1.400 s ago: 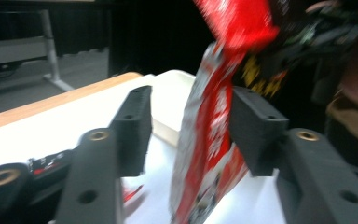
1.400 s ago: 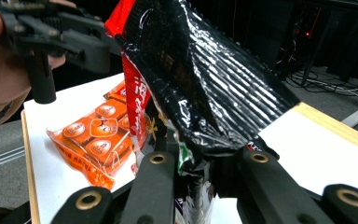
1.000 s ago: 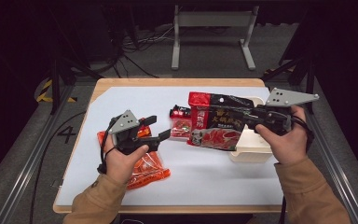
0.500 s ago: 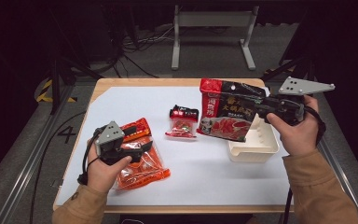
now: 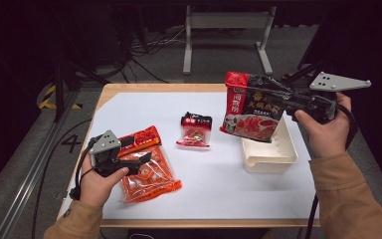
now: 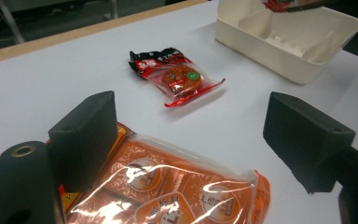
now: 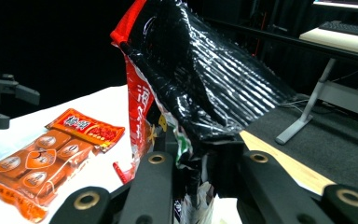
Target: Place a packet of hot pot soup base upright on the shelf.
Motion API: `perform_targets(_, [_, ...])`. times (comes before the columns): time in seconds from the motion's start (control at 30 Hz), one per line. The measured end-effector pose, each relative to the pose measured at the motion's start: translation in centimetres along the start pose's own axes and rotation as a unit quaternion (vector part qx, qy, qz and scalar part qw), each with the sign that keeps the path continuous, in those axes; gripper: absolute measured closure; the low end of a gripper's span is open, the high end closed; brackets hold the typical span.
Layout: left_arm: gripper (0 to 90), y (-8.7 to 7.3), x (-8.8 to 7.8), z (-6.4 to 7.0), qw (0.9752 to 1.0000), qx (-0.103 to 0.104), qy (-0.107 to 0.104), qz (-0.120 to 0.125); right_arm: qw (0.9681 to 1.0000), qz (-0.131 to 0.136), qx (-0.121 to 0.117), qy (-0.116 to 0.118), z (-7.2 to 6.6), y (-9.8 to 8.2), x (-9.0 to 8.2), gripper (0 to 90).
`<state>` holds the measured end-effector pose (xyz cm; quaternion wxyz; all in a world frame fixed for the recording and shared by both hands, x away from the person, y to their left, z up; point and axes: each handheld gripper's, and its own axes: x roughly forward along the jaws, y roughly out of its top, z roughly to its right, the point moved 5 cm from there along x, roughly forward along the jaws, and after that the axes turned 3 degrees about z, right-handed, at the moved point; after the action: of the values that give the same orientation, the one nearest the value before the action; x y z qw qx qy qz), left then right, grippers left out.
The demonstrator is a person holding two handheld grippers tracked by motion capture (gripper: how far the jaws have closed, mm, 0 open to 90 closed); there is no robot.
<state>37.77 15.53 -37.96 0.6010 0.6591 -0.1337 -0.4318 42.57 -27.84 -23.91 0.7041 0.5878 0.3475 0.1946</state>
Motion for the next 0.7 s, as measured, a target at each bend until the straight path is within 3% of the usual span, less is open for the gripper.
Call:
perform_targets(0.4, [17.6,-0.9,-0.9,-1.0,0.9997,-0.007,0.016,-0.017,0.9995,-0.002,-0.027,-0.013,2.6,0.4,0.7,80.0])
perform_targets(0.7, [17.6,-1.8,-1.3,-1.5,0.9991,-0.014,0.027,-0.028,0.9992,-0.014,-0.031,-0.018,4.8,0.3,1.3,80.0])
